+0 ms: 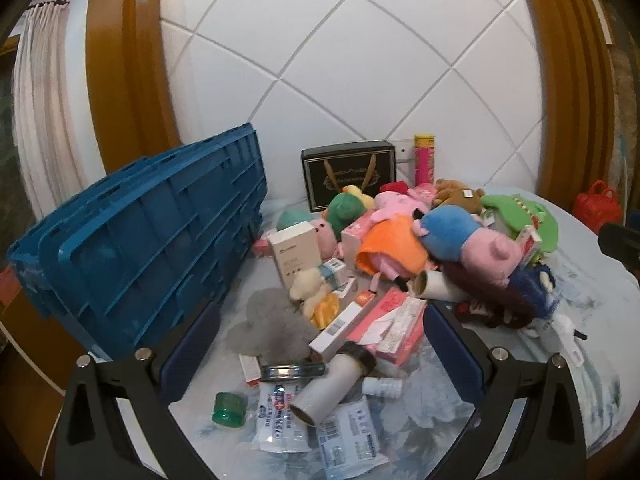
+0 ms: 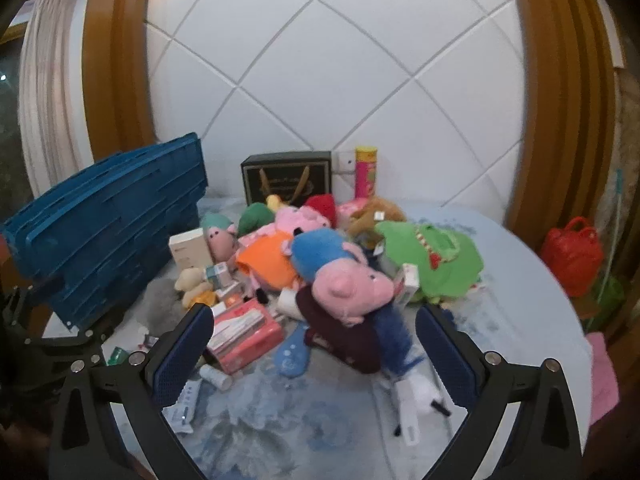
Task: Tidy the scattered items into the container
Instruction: 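Lower left gripper over pink-white medicine box while right gripper reaches blue duster handle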
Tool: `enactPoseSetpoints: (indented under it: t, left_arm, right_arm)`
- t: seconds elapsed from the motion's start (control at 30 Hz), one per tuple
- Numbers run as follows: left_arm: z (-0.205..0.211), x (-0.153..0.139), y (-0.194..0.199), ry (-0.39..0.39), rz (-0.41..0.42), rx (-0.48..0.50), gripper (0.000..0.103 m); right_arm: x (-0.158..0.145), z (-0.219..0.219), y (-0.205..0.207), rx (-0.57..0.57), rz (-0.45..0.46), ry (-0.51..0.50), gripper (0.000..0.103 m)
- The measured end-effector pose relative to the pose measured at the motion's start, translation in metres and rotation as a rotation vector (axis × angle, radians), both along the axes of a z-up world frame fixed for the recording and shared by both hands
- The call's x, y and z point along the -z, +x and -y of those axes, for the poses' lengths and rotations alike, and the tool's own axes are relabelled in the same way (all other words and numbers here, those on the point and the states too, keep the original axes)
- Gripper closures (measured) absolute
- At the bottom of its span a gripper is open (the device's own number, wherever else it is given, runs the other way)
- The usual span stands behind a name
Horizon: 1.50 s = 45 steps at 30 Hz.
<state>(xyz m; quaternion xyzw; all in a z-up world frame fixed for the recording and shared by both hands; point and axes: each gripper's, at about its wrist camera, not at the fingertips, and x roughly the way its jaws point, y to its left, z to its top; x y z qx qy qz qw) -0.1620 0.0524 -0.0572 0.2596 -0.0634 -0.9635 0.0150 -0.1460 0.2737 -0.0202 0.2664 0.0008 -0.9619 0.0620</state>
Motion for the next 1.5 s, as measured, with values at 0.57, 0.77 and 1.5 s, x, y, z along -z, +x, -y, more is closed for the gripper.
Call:
enactPoseSetpoints:
  t: [0.57, 0.77, 1.5]
  left_arm:
    - [-0.007, 0.054, -0.048, 0.015, 0.059, 0.193, 0.000]
    - [-0.040, 0.089, -0.074, 0.010, 0.123, 0.372, 0.000]
    - [-0.045, 0.173, -0.150, -0.031, 0.335, 0.410, 0.022]
  right_arm:
    - [0.054, 0.034, -0.045, -0.015, 0.121, -0.017, 0.001]
    - [0.069, 0.018, -0.052, 0.047, 0.155, -0.013, 0.001]
    - [0.130, -0.042, -0.082, 0.199, 0.308, -0.067, 0.001]
